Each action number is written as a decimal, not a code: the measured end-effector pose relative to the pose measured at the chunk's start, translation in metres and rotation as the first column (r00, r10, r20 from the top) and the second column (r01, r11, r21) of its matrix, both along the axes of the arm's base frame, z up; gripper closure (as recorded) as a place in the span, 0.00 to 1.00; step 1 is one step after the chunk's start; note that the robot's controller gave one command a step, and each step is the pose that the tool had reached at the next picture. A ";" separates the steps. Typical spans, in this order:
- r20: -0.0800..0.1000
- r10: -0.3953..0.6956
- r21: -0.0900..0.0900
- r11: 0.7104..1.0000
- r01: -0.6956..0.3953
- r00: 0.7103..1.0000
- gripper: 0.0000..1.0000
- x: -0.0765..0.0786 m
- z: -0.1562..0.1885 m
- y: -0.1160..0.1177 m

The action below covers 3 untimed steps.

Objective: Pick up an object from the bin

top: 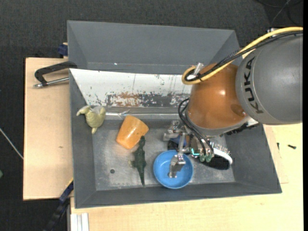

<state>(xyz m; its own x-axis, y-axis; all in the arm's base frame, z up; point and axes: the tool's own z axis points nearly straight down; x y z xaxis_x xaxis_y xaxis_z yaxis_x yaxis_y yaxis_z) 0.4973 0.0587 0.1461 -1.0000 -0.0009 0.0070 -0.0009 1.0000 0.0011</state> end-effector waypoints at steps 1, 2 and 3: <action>0.006 -0.129 0.000 0.992 0.129 0.992 0.00 0.025 -0.068 -0.045; 0.008 -0.127 0.002 0.992 0.127 0.992 1.00 0.025 -0.065 -0.043; 0.021 -0.126 0.002 0.992 0.126 0.992 1.00 0.035 0.068 -0.038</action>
Offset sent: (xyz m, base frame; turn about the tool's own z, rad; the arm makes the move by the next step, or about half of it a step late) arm 0.0240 -0.0444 -0.0664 0.1282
